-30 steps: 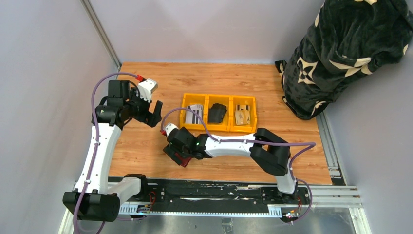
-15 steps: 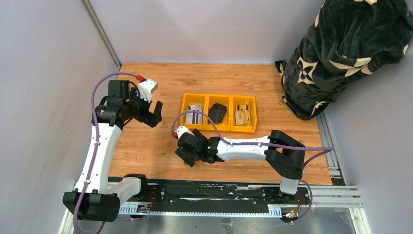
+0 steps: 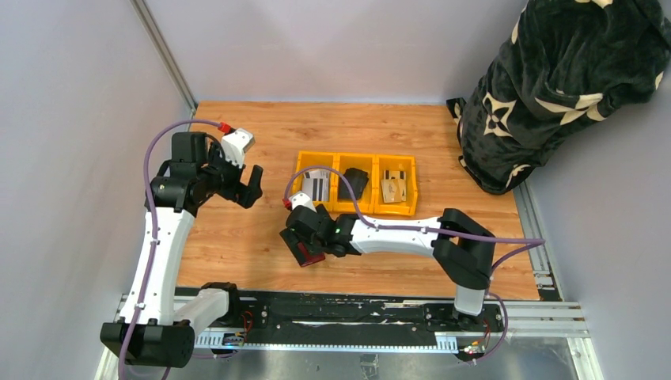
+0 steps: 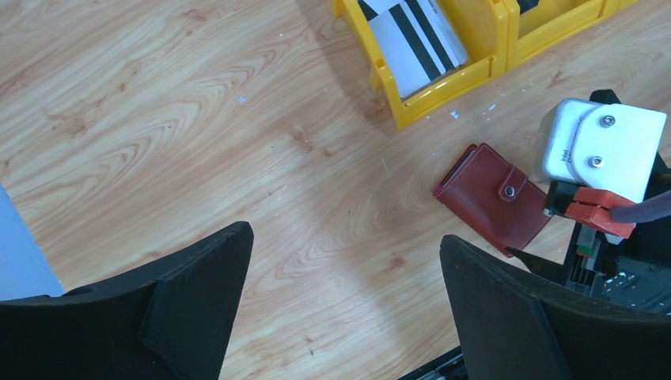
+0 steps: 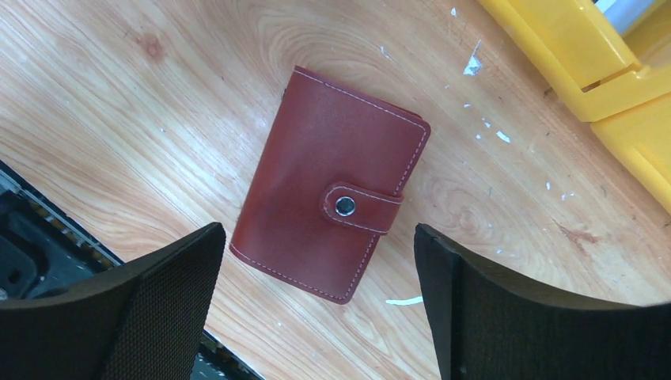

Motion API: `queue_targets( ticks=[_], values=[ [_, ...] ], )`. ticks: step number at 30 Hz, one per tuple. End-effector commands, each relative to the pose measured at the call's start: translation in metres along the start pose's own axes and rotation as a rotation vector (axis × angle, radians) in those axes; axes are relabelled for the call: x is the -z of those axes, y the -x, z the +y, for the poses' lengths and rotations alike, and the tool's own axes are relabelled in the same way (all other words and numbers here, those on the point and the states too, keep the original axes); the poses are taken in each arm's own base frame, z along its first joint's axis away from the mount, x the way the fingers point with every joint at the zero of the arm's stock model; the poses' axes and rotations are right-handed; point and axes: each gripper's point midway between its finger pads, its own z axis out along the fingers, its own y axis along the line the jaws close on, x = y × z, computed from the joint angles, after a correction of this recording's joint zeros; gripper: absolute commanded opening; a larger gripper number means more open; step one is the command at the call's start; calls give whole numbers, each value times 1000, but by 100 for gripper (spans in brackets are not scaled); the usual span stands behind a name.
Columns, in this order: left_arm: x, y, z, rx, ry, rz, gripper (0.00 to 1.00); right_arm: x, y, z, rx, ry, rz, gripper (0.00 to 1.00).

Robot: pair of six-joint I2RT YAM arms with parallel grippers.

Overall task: Take the credit cards out of the card holder
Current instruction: Pick up the card holder from the center of the board.

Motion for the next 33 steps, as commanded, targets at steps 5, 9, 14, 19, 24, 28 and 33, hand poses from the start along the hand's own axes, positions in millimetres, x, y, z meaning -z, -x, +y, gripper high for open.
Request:
queue_targets(
  ticks=[5, 9, 14, 19, 24, 28, 33],
  values=[
    [8, 8, -2, -8, -6, -25, 100, -24, -11, 5, -65, -47, 62, 93],
    [9, 10, -2, -15, -5, -30, 100, -34, -28, -2, -39, -125, 118, 94],
    [10, 12, -4, -11, -15, -37, 100, -39, -45, -7, -60, -165, 154, 94],
    [10, 14, -6, 2, -25, -42, 100, -40, -60, -10, -84, -171, 164, 94],
    [8, 14, -16, 54, -75, -52, 100, -23, -26, -7, -89, -128, 40, 77],
    [12, 18, -24, 93, -99, -72, 100, 3, 12, -3, -86, -65, -108, 74],
    [23, 29, -42, 157, -173, -122, 100, 45, 60, 1, -72, 1, -287, 74]
  ],
)
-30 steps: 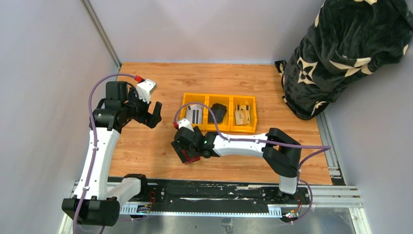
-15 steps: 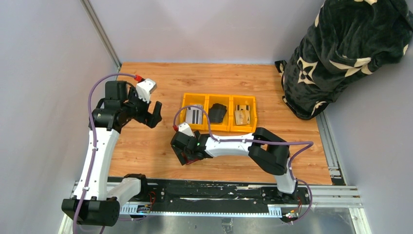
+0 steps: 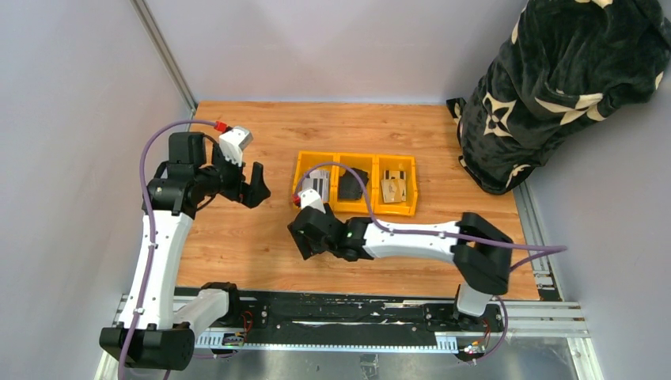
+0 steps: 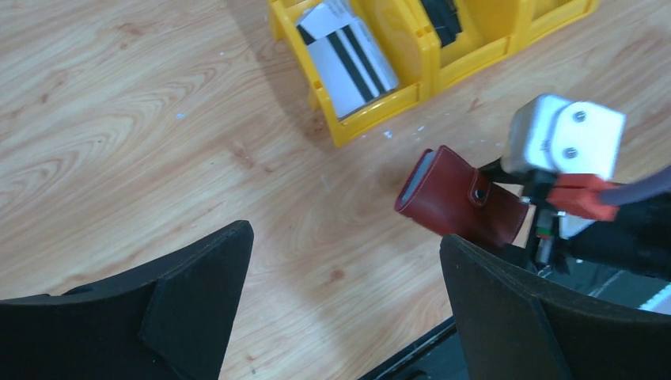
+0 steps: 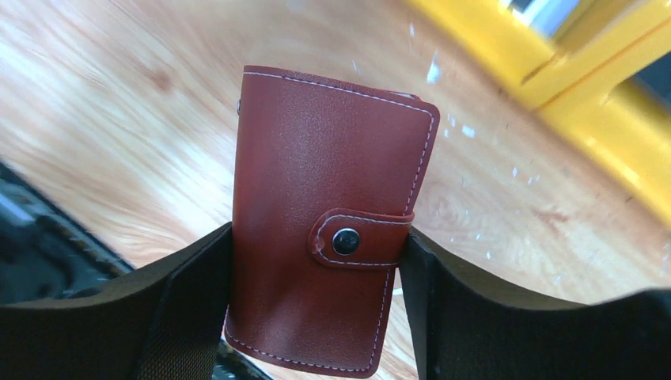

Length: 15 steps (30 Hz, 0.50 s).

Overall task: Take the credit cards out of the card holder
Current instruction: Pick up the card holder from the center of the board.

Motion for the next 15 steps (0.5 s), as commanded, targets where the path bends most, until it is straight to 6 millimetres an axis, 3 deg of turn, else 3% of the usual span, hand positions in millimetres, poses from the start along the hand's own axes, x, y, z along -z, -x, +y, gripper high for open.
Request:
queue_targets(
  ticks=[1, 5, 6, 10, 15],
  values=[
    [15, 18, -25, 69, -87, -75, 100, 39, 67, 12, -6, 71, -238, 74],
    [19, 24, -43, 147, -170, -92, 100, 67, 101, 12, -6, 100, -353, 74],
    [20, 26, -48, 170, -195, -94, 100, 79, 117, 16, -21, 123, -411, 74],
    [24, 29, -67, 249, -298, -90, 100, 103, 145, 21, -37, 167, -509, 74],
    [28, 28, -78, 290, -347, -88, 100, 122, 163, 24, -46, 200, -573, 74]
  ],
)
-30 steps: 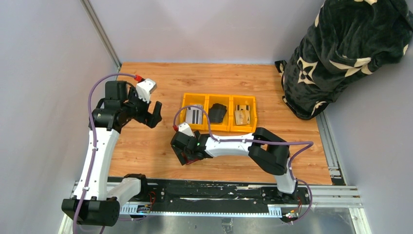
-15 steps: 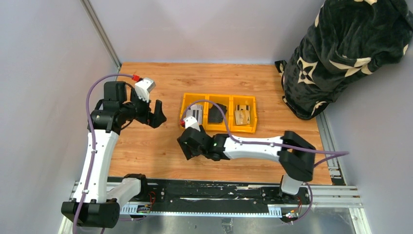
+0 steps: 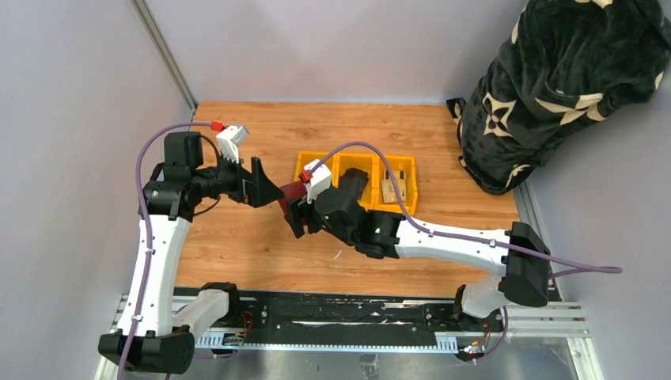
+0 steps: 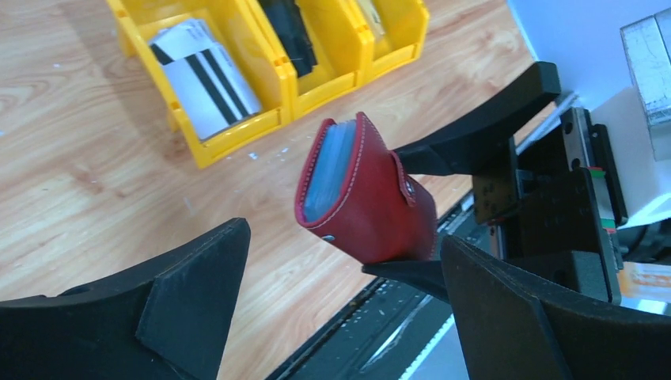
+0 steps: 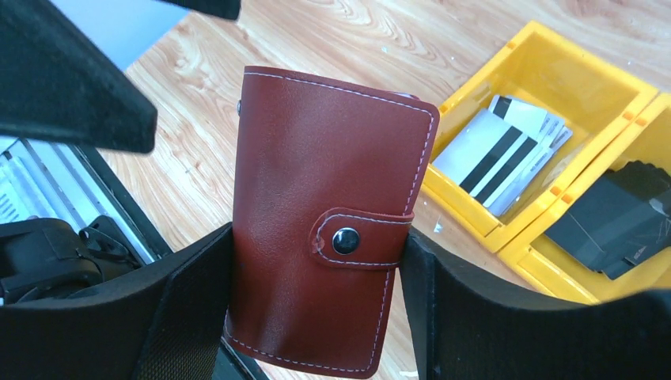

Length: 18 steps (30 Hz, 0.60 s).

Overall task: Take the credit cards out of the card holder
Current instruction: Pick up the card holder from the center of the board, then open the card holder.

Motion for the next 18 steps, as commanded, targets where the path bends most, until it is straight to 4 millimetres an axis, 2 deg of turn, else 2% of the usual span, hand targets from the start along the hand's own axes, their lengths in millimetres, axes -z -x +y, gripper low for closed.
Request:
queue_targets(
  ticks=[1, 9, 18],
  values=[
    [6, 0, -23, 70, -90, -11, 100, 13, 49, 13, -15, 40, -145, 74],
    [4, -6, -27, 118, -120, 0, 96, 20, 71, 23, -11, 79, -211, 74],
    [4, -7, -36, 140, -183, 14, 76, 30, 89, 39, -4, 121, -275, 74]
  ],
)
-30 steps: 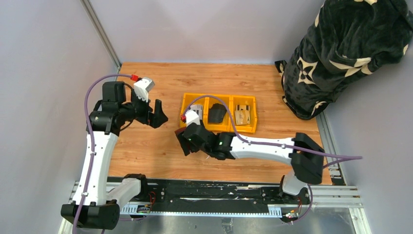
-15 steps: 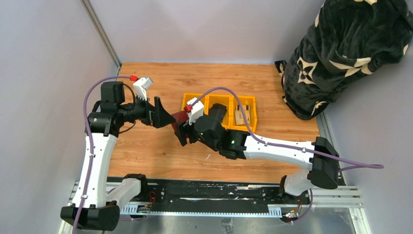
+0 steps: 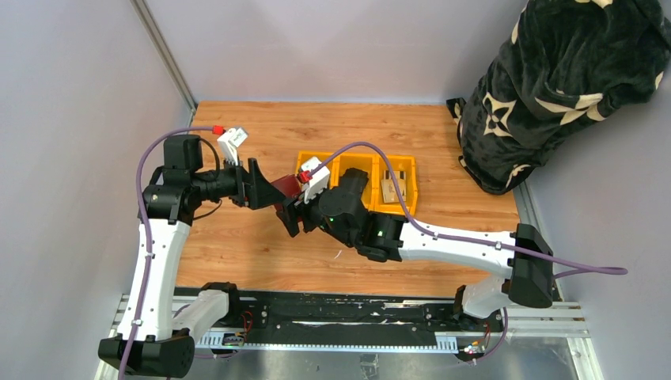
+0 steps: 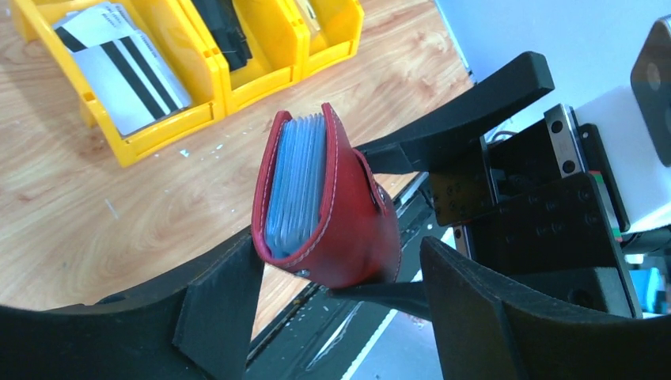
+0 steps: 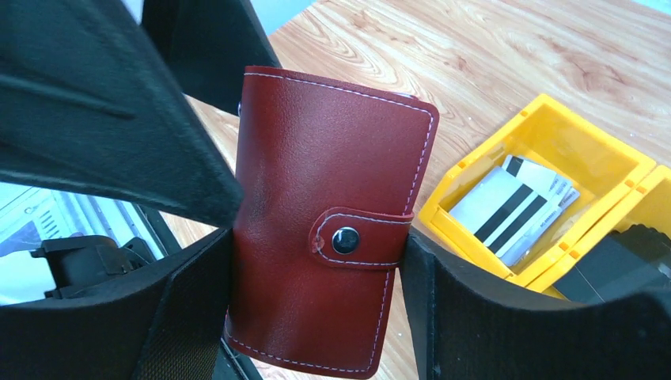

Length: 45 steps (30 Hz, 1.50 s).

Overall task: Take the credit cards out of the card holder
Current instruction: Open the card holder.

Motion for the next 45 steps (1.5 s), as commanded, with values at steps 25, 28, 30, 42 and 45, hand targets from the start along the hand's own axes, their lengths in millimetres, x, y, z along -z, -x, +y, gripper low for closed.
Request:
queue_targets(
  ticks=[25, 28, 30, 42, 45],
  values=[
    [7, 6, -9, -28, -3, -32, 3, 64, 80, -11, -105, -41, -215, 69],
    [9, 6, -12, -36, -10, -40, 2, 55, 76, -5, -86, -30, -185, 68],
    [11, 6, -15, -52, -11, -48, 1, 49, 73, 0, -86, -19, -168, 66],
    [18, 7, -26, -78, -29, -71, 0, 24, 64, 9, -51, -26, -121, 60],
    [18, 7, -27, -79, -30, -73, 0, 22, 60, 9, -40, -28, -112, 58]
  ],
)
